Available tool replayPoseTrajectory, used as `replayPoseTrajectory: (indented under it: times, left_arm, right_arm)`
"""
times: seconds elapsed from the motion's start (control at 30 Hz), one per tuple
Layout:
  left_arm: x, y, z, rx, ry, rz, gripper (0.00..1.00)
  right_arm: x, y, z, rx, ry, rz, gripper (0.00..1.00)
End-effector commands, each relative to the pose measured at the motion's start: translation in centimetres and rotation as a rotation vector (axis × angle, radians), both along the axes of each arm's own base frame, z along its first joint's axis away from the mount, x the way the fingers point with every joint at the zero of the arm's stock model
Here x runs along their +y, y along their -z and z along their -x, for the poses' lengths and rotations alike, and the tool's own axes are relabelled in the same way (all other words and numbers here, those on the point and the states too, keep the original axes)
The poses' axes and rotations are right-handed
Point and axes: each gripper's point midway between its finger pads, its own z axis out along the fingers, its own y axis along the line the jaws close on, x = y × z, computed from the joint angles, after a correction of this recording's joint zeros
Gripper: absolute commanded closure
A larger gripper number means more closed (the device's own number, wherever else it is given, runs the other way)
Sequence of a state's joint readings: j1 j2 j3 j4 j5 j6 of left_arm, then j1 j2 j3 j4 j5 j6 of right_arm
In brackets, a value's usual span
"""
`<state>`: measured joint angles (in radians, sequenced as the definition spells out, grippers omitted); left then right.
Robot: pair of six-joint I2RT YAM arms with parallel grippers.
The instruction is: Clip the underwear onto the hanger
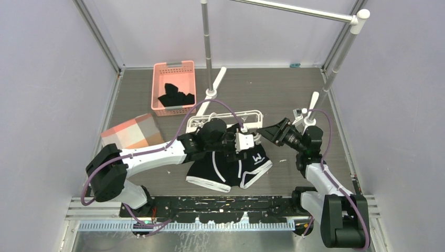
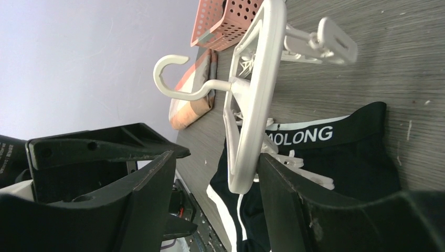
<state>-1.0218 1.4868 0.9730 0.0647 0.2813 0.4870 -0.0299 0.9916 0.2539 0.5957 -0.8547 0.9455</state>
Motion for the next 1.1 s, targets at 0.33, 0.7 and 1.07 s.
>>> replayPoseTrajectory:
  times: [0.33, 0.7, 1.07]
  left_arm:
    - [-1.2, -1.3, -0.5, -0.037, 0.022, 0.025, 0.42]
    - [-1.0, -1.0, -0.7, -0.052, 0.015, 0.013, 0.43]
    - [-0.9, -0.8, -1.0, -0.065, 0.010, -0.002, 0.44]
  right_arm:
    - [2.5, -2.5, 1.5, -0.087, -0.063, -0.009, 0.37]
    - [3.2, -3.5, 2.5, -0.117, -0.108, -0.005, 0.38]
    - [4.2, -4.3, 3.4, -0.149, -0.154, 0.006, 0.39]
